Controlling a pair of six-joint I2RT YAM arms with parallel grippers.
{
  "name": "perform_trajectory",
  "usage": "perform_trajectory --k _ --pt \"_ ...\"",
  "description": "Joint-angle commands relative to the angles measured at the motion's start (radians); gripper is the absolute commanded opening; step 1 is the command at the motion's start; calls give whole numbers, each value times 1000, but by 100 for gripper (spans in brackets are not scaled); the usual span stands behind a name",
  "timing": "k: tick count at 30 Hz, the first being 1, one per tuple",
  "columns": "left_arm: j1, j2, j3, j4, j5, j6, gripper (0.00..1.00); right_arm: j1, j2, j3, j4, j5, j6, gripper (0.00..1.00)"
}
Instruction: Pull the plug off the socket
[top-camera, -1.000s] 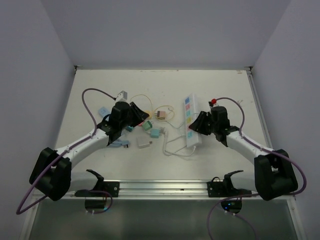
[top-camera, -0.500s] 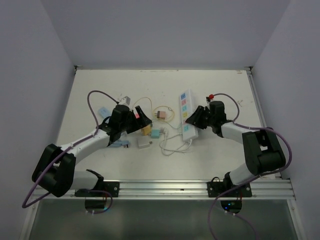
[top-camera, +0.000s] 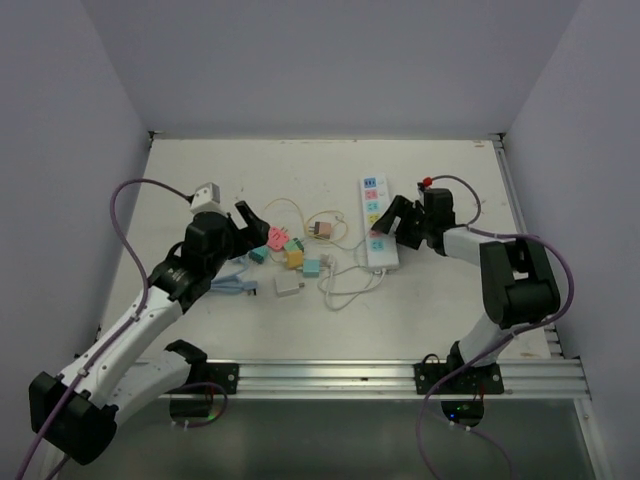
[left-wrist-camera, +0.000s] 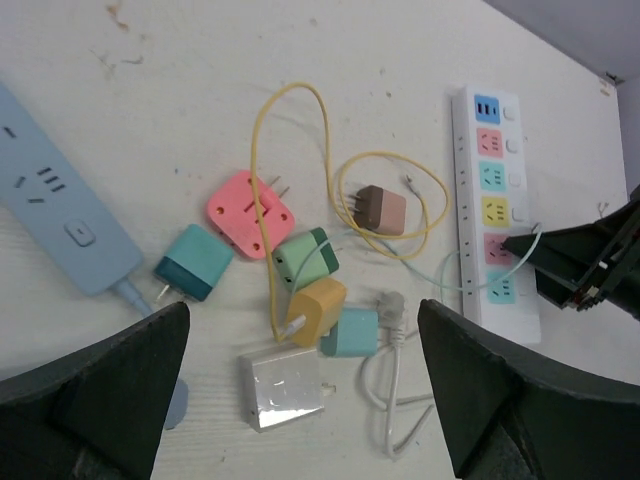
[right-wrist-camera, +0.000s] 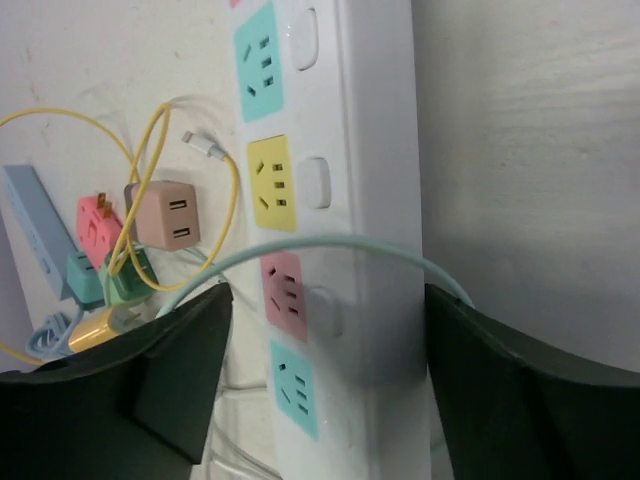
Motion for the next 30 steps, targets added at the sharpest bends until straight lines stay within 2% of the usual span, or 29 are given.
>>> perform_trajectory --k 1,6,8,14,20,26,30 --pt "9 -81 77 -123 -209 79 100 -18 -89 38 -120 60 -71 83" --pt "9 -155 155 -169 -337 145 100 -19 -182 49 -295 107 -152 92" --pt "9 -170 190 -181 -363 176 100 -19 -240 55 -350 150 -176 94" --pt "9 -215 258 -198 -454 253 100 -19 -448 98 -666 319 -241 97" --pt "9 -241 369 -206 -546 380 100 -19 -662 268 -870 524 -307 99" --pt "9 -261 508 -152 -581 573 100 -19 -843 498 -940 725 -414 99" --pt "9 -273 568 -109 -586 699 100 -19 -970 547 -863 799 -494 99"
